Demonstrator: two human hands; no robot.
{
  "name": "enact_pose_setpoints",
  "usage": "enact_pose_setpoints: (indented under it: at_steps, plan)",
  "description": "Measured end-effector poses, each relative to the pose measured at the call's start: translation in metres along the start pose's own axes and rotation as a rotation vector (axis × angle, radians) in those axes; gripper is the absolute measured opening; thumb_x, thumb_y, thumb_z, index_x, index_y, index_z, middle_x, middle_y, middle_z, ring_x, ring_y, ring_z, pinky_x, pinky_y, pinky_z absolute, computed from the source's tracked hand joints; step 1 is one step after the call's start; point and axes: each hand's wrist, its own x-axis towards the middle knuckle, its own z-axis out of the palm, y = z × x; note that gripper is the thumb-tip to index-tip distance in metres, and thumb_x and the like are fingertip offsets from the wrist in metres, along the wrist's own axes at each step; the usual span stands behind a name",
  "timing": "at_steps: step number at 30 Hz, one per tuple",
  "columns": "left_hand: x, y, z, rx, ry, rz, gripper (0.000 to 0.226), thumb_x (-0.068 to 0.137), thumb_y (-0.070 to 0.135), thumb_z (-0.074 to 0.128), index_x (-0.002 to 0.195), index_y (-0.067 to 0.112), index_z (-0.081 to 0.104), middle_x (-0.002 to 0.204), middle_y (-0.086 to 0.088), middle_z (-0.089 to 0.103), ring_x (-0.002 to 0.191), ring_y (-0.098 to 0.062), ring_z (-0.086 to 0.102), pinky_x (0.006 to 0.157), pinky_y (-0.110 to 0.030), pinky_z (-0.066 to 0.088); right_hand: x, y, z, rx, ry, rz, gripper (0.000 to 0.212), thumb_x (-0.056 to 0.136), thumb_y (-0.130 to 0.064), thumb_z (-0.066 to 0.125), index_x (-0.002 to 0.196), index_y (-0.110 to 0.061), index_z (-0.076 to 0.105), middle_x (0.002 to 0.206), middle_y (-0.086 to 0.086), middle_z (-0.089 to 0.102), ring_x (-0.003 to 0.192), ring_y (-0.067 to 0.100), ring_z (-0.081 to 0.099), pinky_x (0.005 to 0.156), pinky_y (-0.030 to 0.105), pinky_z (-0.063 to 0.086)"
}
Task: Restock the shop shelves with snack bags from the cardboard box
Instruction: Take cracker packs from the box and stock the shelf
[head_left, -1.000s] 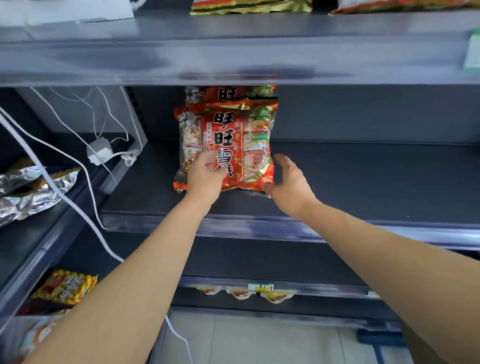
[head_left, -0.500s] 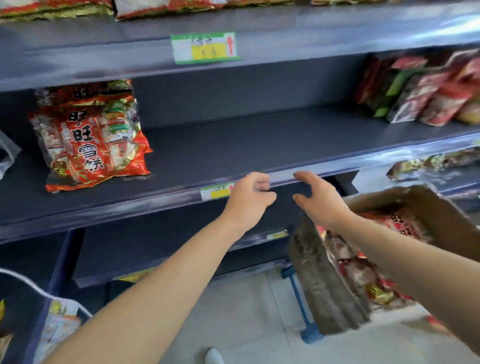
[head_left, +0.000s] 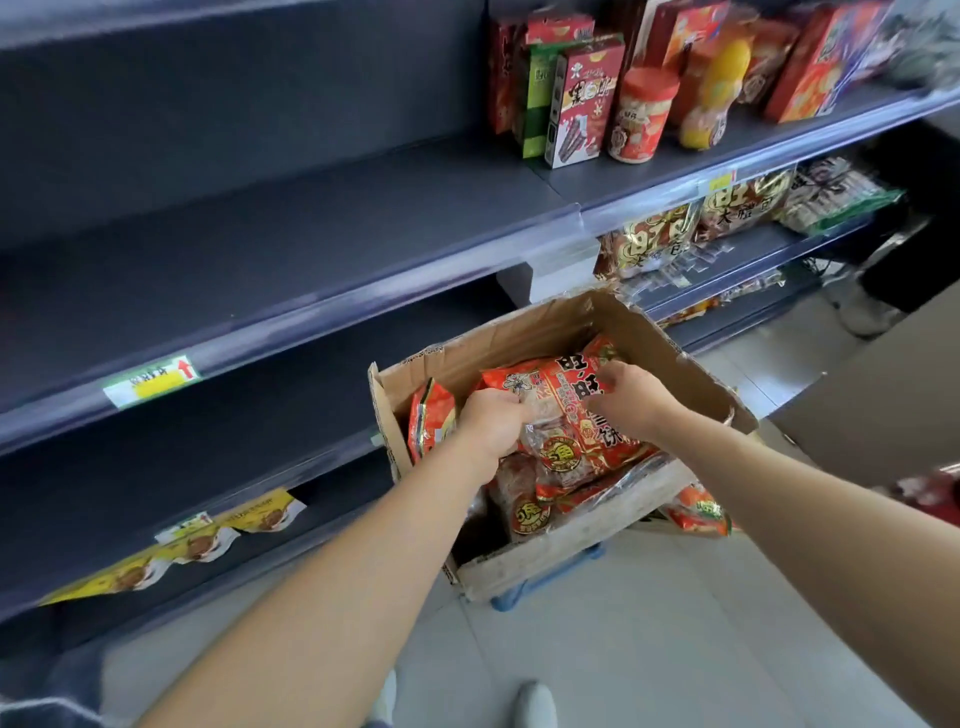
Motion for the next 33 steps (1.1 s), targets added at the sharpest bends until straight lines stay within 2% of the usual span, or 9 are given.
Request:
enact_pose_setpoints:
  at_steps: [2, 3, 4, 7, 11, 19, 26, 31, 33]
  plan:
    - [0.016, -0.009, 0.014, -0.016, 0.015, -0.082, 0.015, 0.088, 0.007, 0.060, 0.077, 0.015, 0.055, 0.100, -0.012, 0.056, 0.091, -0.023, 0.053, 0.079, -0.033, 0.044, 0.011, 0.018, 0.001, 0.043, -0.020, 0.066, 0.047, 0.095, -0.019, 0.052, 0.140, -0.008, 0.041, 0.132, 0.011, 0.055, 0.101, 0.024, 0.060, 0.078, 0.029, 0.046]
    - [0.023, -0.011, 0.020, -0.024, 0.030, -0.109, 0.013, 0.088, 0.007, 0.060, 0.078, 0.014, 0.056, 0.104, -0.012, 0.057, 0.094, -0.024, 0.053, 0.082, -0.034, 0.045, 0.017, 0.026, 0.000, 0.051, -0.029, 0.097, 0.043, 0.095, -0.018, 0.051, 0.137, -0.007, 0.045, 0.126, 0.012, 0.057, 0.100, 0.025, 0.059, 0.078, 0.030, 0.046]
    - [0.030, -0.013, 0.024, -0.015, 0.040, -0.118, 0.003, 0.088, 0.008, 0.061, 0.088, 0.011, 0.060, 0.109, -0.012, 0.058, 0.098, -0.025, 0.054, 0.088, -0.035, 0.046, 0.024, 0.033, 0.000, 0.061, -0.036, 0.130, 0.040, 0.096, -0.018, 0.050, 0.134, -0.006, 0.047, 0.117, 0.011, 0.059, 0.099, 0.025, 0.058, 0.079, 0.031, 0.046]
    - [0.052, -0.021, 0.038, 0.024, 0.051, -0.147, 0.045, 0.086, 0.009, 0.063, 0.129, 0.002, 0.051, 0.126, -0.011, 0.054, 0.110, -0.025, 0.052, 0.101, -0.041, 0.046, 0.043, 0.049, -0.001, 0.109, -0.069, 0.207, 0.038, 0.095, -0.022, 0.053, 0.129, -0.005, 0.051, 0.107, 0.008, 0.058, 0.099, 0.027, 0.060, 0.084, 0.034, 0.049]
    - [0.076, -0.027, 0.048, 0.021, 0.138, -0.201, 0.062, 0.083, 0.012, 0.068, 0.137, 0.004, 0.041, 0.133, -0.011, 0.051, 0.117, -0.028, 0.052, 0.100, -0.041, 0.045, 0.063, 0.057, 0.000, 0.125, -0.114, 0.253, 0.041, 0.095, -0.025, 0.054, 0.132, -0.007, 0.048, 0.123, 0.012, 0.057, 0.114, 0.030, 0.055, 0.099, 0.037, 0.045]
    - [0.111, -0.041, 0.058, -0.068, 0.145, -0.275, 0.057, 0.080, 0.016, 0.072, 0.132, 0.011, 0.048, 0.126, -0.008, 0.056, 0.112, -0.025, 0.053, 0.102, -0.042, 0.043, 0.107, 0.081, 0.019, 0.228, -0.223, 0.387, 0.059, 0.091, -0.033, 0.060, 0.142, -0.011, 0.040, 0.139, 0.010, 0.050, 0.125, 0.031, 0.049, 0.109, 0.046, 0.038]
    - [0.130, -0.051, 0.061, -0.093, 0.204, -0.330, 0.050, 0.079, 0.009, 0.072, 0.124, 0.005, 0.051, 0.119, -0.012, 0.061, 0.108, -0.030, 0.059, 0.097, -0.044, 0.048, 0.118, 0.083, 0.029, 0.351, -0.283, 0.470, 0.069, 0.090, -0.037, 0.062, 0.147, -0.015, 0.029, 0.146, 0.008, 0.044, 0.131, 0.030, 0.045, 0.112, 0.044, 0.034]
    - [0.140, -0.051, 0.049, 0.007, 0.344, -0.260, 0.036, 0.085, 0.000, 0.063, 0.120, 0.001, 0.057, 0.116, -0.011, 0.063, 0.097, -0.029, 0.061, 0.072, -0.033, 0.047, 0.116, 0.077, 0.036, 0.322, -0.354, 0.435, 0.078, 0.084, -0.044, 0.066, 0.146, -0.013, 0.030, 0.146, 0.007, 0.043, 0.131, 0.030, 0.043, 0.111, 0.041, 0.032]
    - [0.140, -0.051, 0.042, 0.039, 0.402, -0.235, 0.034, 0.088, -0.003, 0.057, 0.121, 0.002, 0.057, 0.118, -0.010, 0.062, 0.097, -0.028, 0.059, 0.071, -0.031, 0.044, 0.118, 0.075, 0.037, 0.323, -0.352, 0.426, 0.085, 0.080, -0.049, 0.069, 0.146, -0.014, 0.029, 0.143, 0.008, 0.046, 0.128, 0.030, 0.046, 0.111, 0.046, 0.033]
